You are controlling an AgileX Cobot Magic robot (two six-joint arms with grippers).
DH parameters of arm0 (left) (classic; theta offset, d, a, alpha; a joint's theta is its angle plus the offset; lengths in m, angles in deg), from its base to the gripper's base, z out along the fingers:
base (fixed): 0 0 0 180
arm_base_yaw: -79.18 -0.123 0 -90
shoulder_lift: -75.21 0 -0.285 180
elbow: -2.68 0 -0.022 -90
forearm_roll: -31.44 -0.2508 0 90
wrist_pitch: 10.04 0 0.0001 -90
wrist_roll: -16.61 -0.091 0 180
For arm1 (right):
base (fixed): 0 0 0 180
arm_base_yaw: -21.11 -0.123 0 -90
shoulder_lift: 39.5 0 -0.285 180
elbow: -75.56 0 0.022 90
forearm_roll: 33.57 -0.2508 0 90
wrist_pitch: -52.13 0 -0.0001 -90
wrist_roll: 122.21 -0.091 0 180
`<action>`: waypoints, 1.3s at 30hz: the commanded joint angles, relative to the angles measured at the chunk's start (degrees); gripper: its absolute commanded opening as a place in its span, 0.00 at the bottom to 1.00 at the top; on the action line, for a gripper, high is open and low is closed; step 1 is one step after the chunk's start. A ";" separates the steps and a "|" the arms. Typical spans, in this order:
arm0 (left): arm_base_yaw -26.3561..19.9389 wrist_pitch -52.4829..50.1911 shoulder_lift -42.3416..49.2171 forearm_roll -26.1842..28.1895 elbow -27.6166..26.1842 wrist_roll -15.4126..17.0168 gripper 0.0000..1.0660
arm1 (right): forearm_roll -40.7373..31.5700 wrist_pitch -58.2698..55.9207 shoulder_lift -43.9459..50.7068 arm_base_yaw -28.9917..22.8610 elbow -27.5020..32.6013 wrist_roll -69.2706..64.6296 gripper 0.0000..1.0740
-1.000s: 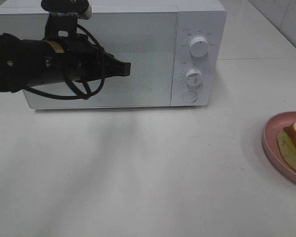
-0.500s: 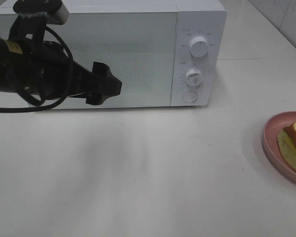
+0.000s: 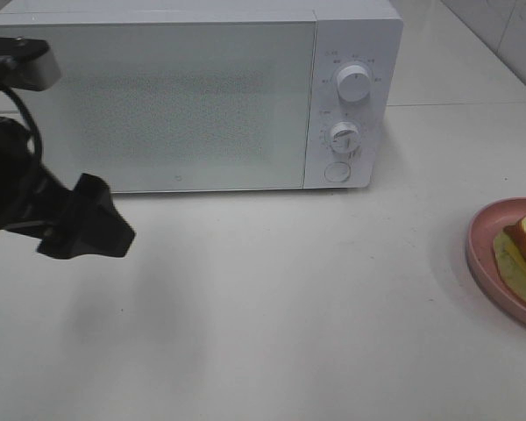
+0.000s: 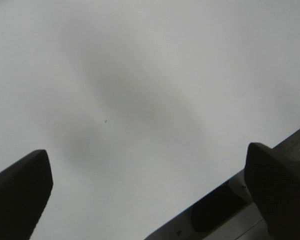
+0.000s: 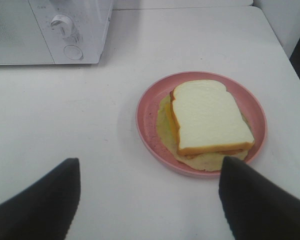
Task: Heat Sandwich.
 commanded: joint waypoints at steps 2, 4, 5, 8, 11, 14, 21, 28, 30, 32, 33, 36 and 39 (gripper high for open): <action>-7.62 9.68 2.98 -1.20 0.06 0.52 0.95 | -0.29 0.00 1.55 0.23 0.00 0.46 0.69; -8.94 10.77 3.55 -1.83 0.06 0.52 0.95 | -0.29 0.00 1.55 0.23 0.00 0.46 0.69; -10.77 11.97 4.18 -2.41 0.06 0.52 0.95 | -0.29 0.00 1.55 0.23 0.00 0.46 0.69; -14.73 14.90 5.90 -4.01 0.06 0.57 0.95 | -0.29 0.00 1.55 0.23 0.00 0.46 0.69; -19.71 18.16 8.31 -5.84 0.06 1.66 0.95 | -0.29 0.00 1.55 0.23 0.00 0.46 0.69; -22.12 19.94 9.80 -7.45 0.06 2.52 0.95 | -0.29 0.00 1.55 0.23 0.00 0.46 0.69; -26.87 24.58 17.19 -10.14 0.52 4.81 0.95 | -0.29 0.00 1.55 0.23 0.00 0.46 0.69; -26.99 24.58 31.23 -12.09 8.65 4.81 0.95 | -0.29 0.00 1.55 0.23 0.00 0.46 0.69; -26.99 24.58 32.89 -12.15 9.85 4.81 0.95 | -0.29 0.00 1.55 0.23 0.00 0.46 0.69; -26.99 24.35 37.01 -12.15 11.92 4.81 0.95 | -0.29 0.00 1.55 0.23 0.00 0.46 0.69; -26.99 24.18 40.68 -12.15 13.52 4.81 0.95 | -0.29 0.00 1.55 0.23 0.00 0.46 0.69; -26.99 24.18 44.29 -11.92 14.78 4.81 0.95 | -0.29 0.00 1.55 0.23 0.00 0.46 0.69; -26.99 24.12 52.08 -11.46 16.50 4.81 0.95 | -0.29 0.00 1.55 0.23 0.00 0.46 0.69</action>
